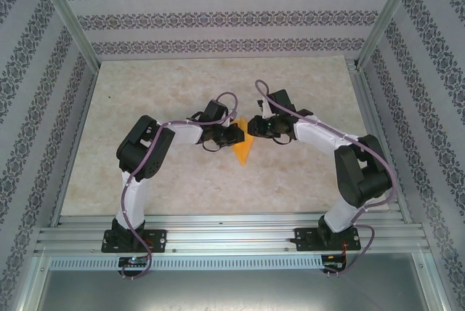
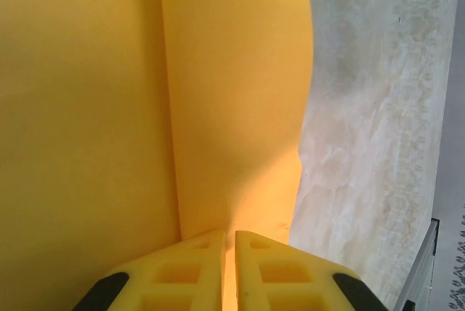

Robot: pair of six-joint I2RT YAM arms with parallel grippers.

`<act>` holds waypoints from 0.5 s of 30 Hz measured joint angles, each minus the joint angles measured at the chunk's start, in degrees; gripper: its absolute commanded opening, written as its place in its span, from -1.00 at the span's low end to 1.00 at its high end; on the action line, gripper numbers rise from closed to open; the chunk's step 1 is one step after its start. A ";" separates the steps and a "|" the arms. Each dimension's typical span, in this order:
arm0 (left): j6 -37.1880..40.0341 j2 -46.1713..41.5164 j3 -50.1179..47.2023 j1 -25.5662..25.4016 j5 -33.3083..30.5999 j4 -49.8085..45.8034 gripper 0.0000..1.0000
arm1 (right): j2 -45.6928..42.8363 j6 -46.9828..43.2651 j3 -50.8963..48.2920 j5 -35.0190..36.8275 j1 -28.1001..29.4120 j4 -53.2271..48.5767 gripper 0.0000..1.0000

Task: Fold a paper plane with a square sheet of paper (fold left side to right side)
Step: Fourth fold the wing at the center of the table.

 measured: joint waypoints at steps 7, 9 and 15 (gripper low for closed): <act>0.00 -0.04 0.00 -0.02 -0.20 -0.13 -0.73 | -2.43 7.34 -13.46 -4.26 5.81 8.94 -0.64; 0.00 -0.04 0.00 -0.02 -0.22 -0.20 -0.73 | -1.38 8.74 -14.64 -4.70 6.80 10.19 -0.65; 0.00 -0.09 0.00 -0.07 -0.48 -0.26 -0.74 | 1.31 10.21 -14.82 -4.68 6.97 13.79 -0.65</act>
